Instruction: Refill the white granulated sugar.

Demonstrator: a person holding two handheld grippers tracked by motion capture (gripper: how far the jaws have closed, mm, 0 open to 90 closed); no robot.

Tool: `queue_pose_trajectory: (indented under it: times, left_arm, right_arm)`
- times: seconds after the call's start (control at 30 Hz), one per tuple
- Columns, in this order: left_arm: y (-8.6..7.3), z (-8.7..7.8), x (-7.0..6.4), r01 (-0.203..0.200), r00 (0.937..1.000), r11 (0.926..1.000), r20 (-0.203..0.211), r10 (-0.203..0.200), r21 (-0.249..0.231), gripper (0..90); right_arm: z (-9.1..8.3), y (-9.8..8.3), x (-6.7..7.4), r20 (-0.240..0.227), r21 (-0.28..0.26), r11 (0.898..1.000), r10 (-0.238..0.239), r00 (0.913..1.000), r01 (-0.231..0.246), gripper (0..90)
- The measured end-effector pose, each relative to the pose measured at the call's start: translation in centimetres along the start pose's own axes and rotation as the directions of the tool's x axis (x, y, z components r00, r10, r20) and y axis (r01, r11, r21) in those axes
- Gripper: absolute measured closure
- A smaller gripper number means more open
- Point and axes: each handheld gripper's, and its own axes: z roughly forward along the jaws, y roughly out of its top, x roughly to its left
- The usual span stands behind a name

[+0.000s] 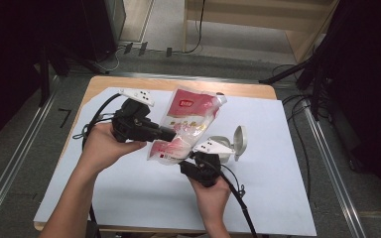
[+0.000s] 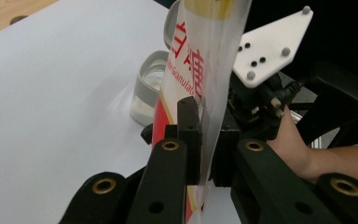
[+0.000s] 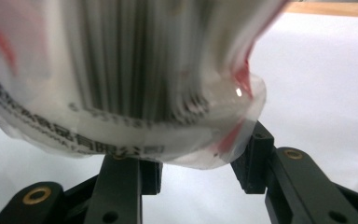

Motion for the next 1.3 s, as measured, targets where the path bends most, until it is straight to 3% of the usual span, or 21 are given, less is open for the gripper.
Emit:
queue_pose_trajectory:
  times: [0.07,0.33,0.43,0.57,0.7,0.9,1.0,1.13,1.3]
  left_arm:
    - [0.0,0.0,0.1,0.009,0.9998,0.9999,0.019,-0.009,-0.005,86.3]
    - [0.1,-0.6,0.2,0.017,0.9996,0.9992,-0.019,-0.018,-0.036,88.7]
    - [0.1,-0.9,0.0,0.007,0.9995,0.9987,-0.032,-0.008,-0.05,89.3]
    - [0.3,-1.5,-0.3,-0.003,0.9994,0.9983,-0.035,0.0,-0.059,90.0]
    - [0.2,-2.3,0.0,0.017,0.9993,0.9959,-0.032,-0.02,-0.088,90.0]
    - [-0.2,-3.6,0.8,0.049,0.9963,0.9891,-0.063,-0.058,-0.139,90.0]
    - [-0.5,-3.9,1.3,0.06,0.9948,0.9879,-0.073,-0.071,-0.143,90.0]
    - [-0.9,-3.9,2.1,0.072,0.9917,0.9875,-0.095,-0.086,-0.14,90.0]
    - [-1.4,-3.5,3.4,0.103,0.9856,0.9839,-0.118,-0.121,-0.146,90.0]
  right_arm:
    - [-0.2,0.1,-0.2,-0.004,-0.004,1.0,-0.003,1.0,0.003,60.3]
    - [-0.1,0.3,0.1,-0.046,0.02,0.999,-0.037,0.9983,0.038,61.6]
    - [0.1,0.5,0.4,-0.053,0.038,0.997,-0.072,0.996,0.074,62.1]
    - [0.5,0.8,1.0,-0.07,0.062,0.992,-0.108,0.9917,0.112,62.4]
    - [0.7,0.8,1.0,-0.082,0.078,0.99,-0.112,0.9903,0.119,62.6]
    - [0.3,0.9,0.7,-0.095,0.075,0.991,-0.101,0.9904,0.108,62.5]
    - [-0.1,1.1,0.4,-0.13,0.059,0.993,-0.092,0.9873,0.1,62.6]
    - [-0.4,1.6,0.2,-0.119,0.071,0.987,-0.133,0.984,0.142,63.5]
    - [-0.5,1.9,-0.4,-0.167,0.079,0.984,-0.145,0.9754,0.159,61.5]
